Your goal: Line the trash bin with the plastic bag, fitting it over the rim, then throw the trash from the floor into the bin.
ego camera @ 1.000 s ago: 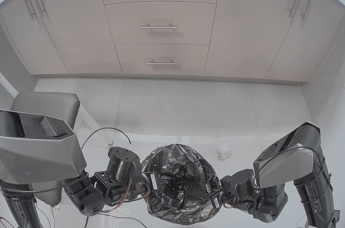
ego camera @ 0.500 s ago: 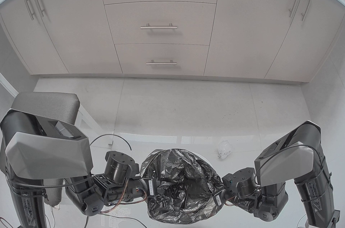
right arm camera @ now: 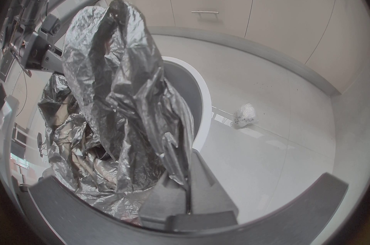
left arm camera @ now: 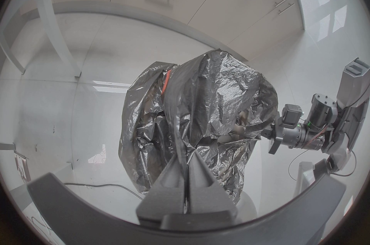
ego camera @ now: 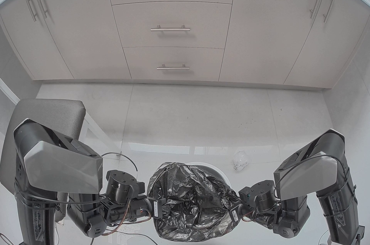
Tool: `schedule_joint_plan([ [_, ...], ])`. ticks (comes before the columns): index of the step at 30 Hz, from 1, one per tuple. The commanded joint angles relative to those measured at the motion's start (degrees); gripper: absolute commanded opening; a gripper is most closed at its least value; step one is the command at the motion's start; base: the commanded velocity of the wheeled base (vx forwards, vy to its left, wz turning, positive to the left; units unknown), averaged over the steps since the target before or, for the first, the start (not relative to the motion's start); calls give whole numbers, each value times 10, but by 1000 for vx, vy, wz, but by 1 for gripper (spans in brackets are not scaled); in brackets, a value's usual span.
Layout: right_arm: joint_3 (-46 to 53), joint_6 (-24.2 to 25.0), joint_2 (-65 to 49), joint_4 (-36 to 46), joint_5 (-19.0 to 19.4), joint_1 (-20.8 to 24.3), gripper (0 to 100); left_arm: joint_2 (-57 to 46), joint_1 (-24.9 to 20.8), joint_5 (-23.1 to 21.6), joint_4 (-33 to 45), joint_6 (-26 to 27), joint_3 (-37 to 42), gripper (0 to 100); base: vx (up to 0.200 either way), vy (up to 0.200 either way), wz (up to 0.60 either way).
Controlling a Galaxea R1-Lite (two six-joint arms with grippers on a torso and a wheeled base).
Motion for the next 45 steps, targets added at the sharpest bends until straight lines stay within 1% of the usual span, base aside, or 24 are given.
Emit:
schedule_joint_plan([
  [1,39,-2,-34,-10,45,10,0,12,-8,-1,-13,-1,19,0,0,0,0],
  [3,49,-3,-43,-10,67,14,0,9,-14,-2,-13,-2,25,0,0,0,0],
  [5,49,-3,-43,-10,67,14,0,9,-14,-2,-13,-2,25,0,0,0,0],
  [6,55,-4,-46,-10,76,15,0,4,-28,-1,-23,-6,37,0,0,0,0],
  [11,56,-7,-40,-10,77,14,0,4,-53,-1,-40,-24,49,0,0,0,0],
  [15,56,-9,-35,-10,77,14,0,6,-56,-1,-40,-24,49,0,0,0,0],
  [21,50,-14,-13,-10,76,19,0,18,-62,-1,-40,-12,54,0,0,0,0],
  [23,46,-14,-8,-10,75,19,0,25,-60,1,-40,3,51,0,0,0,0],
  [25,39,-12,-6,-10,72,16,0,34,-52,3,-41,24,48,0,0,0,0],
  [30,28,-8,-10,-10,65,9,0,49,-35,6,-56,31,39,0,0,0,0],
  [35,11,-7,-13,-10,24,-3,0,58,-10,6,-66,45,25,0,0,0,0],
  [37,6,-7,-13,-10,17,-9,0,63,-4,6,-66,51,15,0,0,0,0],
  [41,0,-7,-13,-10,14,-16,0,65,6,6,-66,50,0,0,0,0,0],
  [45,-6,-6,-13,-10,2,-16,0,66,6,6,-74,48,-1,0,0,0,0],
])
